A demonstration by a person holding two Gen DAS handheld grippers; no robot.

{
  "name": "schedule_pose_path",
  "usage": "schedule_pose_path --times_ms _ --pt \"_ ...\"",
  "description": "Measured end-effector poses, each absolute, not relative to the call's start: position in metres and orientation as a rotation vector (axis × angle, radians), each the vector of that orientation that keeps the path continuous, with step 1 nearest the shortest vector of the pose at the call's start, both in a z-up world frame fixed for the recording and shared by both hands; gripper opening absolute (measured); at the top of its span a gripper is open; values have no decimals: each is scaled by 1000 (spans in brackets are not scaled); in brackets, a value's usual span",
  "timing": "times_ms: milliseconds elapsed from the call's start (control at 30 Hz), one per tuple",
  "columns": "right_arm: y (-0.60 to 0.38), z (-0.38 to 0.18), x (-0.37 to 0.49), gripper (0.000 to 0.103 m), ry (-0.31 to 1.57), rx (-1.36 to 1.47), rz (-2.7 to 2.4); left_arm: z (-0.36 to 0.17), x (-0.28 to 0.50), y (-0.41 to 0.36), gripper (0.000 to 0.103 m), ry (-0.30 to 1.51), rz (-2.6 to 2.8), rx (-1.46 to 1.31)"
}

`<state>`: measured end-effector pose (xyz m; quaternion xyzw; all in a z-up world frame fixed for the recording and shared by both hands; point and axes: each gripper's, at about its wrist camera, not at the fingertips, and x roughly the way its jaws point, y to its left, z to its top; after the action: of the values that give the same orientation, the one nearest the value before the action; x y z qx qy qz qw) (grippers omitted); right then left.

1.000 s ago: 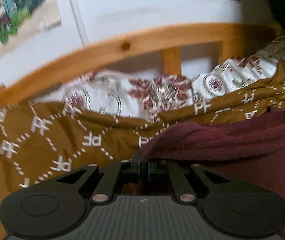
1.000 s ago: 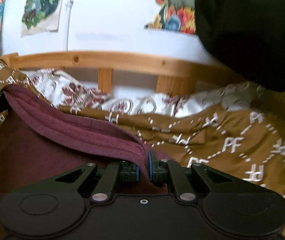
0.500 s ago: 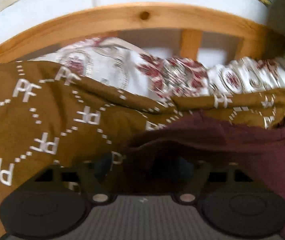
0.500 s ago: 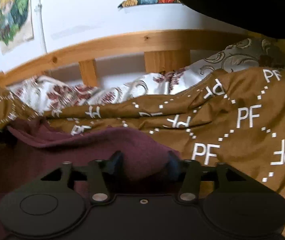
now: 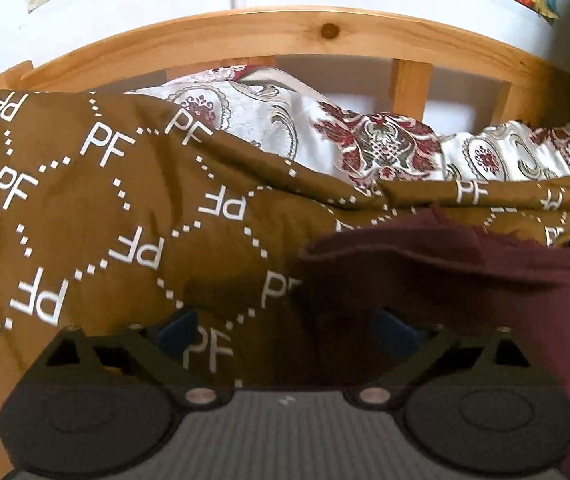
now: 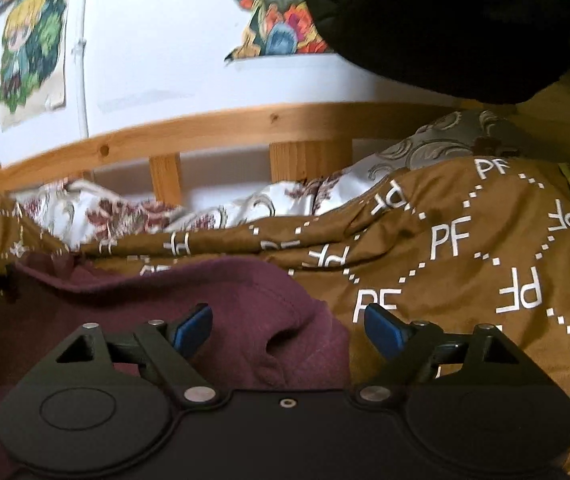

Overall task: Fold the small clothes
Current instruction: 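Lower the folded hem onto the sweater and open the right gripper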

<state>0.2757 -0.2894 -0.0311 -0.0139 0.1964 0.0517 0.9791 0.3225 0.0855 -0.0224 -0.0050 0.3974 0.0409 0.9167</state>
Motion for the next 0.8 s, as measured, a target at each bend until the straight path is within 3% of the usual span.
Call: schedule_pose_path --times_ms 67,333,600,800 --pt "-290 -32 275 68 385 -29 123 -23 318 79 102 832 92 16" --pt "-292 -38 282 10 406 10 182 -33 318 51 102 907 143 175" --pt "-296 -27 277 8 385 -26 146 -38 319 42 102 929 154 204" --pt "-302 -33 279 27 428 25 106 -32 317 51 102 913 138 117"
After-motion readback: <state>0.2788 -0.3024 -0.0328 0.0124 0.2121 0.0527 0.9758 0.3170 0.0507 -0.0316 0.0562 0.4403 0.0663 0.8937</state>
